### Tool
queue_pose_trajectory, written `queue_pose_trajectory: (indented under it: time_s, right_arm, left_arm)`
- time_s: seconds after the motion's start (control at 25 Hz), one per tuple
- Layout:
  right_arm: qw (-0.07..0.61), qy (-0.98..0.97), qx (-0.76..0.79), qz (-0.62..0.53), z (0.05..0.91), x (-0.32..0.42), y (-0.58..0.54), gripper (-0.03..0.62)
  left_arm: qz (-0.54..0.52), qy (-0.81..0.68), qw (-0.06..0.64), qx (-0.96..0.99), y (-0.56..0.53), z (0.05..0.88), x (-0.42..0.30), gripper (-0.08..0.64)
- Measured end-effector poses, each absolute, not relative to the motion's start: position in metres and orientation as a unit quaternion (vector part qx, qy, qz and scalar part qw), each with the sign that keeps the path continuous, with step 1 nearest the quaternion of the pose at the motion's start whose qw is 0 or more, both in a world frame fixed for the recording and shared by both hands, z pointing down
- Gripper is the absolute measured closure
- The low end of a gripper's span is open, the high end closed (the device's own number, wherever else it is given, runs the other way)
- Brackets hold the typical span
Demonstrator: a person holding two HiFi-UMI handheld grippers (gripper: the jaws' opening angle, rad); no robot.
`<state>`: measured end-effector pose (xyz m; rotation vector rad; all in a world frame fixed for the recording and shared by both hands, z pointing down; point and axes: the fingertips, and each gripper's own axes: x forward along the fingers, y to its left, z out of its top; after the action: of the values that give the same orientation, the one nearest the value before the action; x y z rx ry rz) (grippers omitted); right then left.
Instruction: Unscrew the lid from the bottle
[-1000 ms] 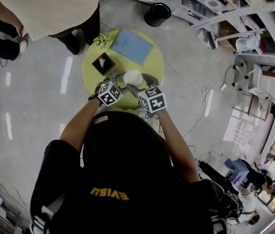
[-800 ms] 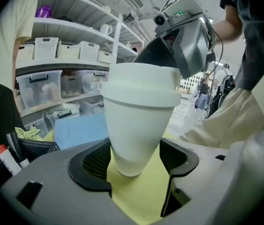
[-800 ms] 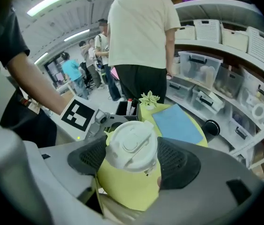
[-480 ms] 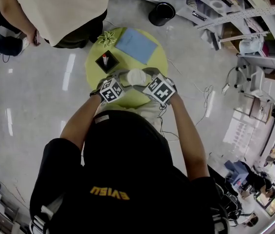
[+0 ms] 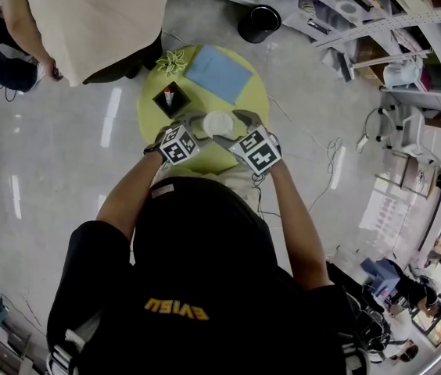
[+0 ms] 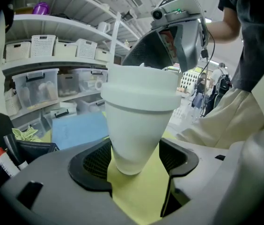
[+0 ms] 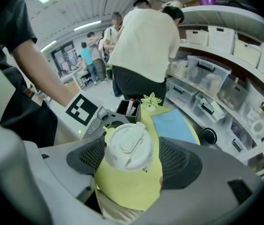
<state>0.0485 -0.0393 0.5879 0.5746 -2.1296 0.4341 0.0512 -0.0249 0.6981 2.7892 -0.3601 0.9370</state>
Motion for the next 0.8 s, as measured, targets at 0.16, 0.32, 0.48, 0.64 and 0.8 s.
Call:
queue_pose_trajectory:
  time_s: [0.16,0.32,0.48,0.64,0.8]
  right_arm:
    - [0.349,-0.848,0.332,0.221,0.574,0.052,-0.052,0.233]
    - [0.315,-0.818,0.416,0.242,0.575,0.059,-0.053,0.245]
    - [0.321,-0.807,0.42,0.265,0.589,0.051,-0.037,0.244]
    - [0.347,-0.793,0.438,0.244,0.599,0.051,-0.035,0.277]
    - [0.352,-0.796,0.43,0.238,0.6,0.053,-0.035,0.279]
  left_arm:
    - [0.313,-0.123,0.09,0.937,-0.025,0.699,0.05,0.229]
    - [0.312,-0.125,0.09,0.938,-0.025,0.701,0.05,0.229]
    - [0.313,-0.125,0.091,0.937,-0.024,0.7,0.05,0.229]
    - [0.313,-0.126,0.093,0.937,-0.024,0.698,0.05,0.229]
    - [0.313,-0.125,0.095,0.937,-0.023,0.699,0.051,0.23]
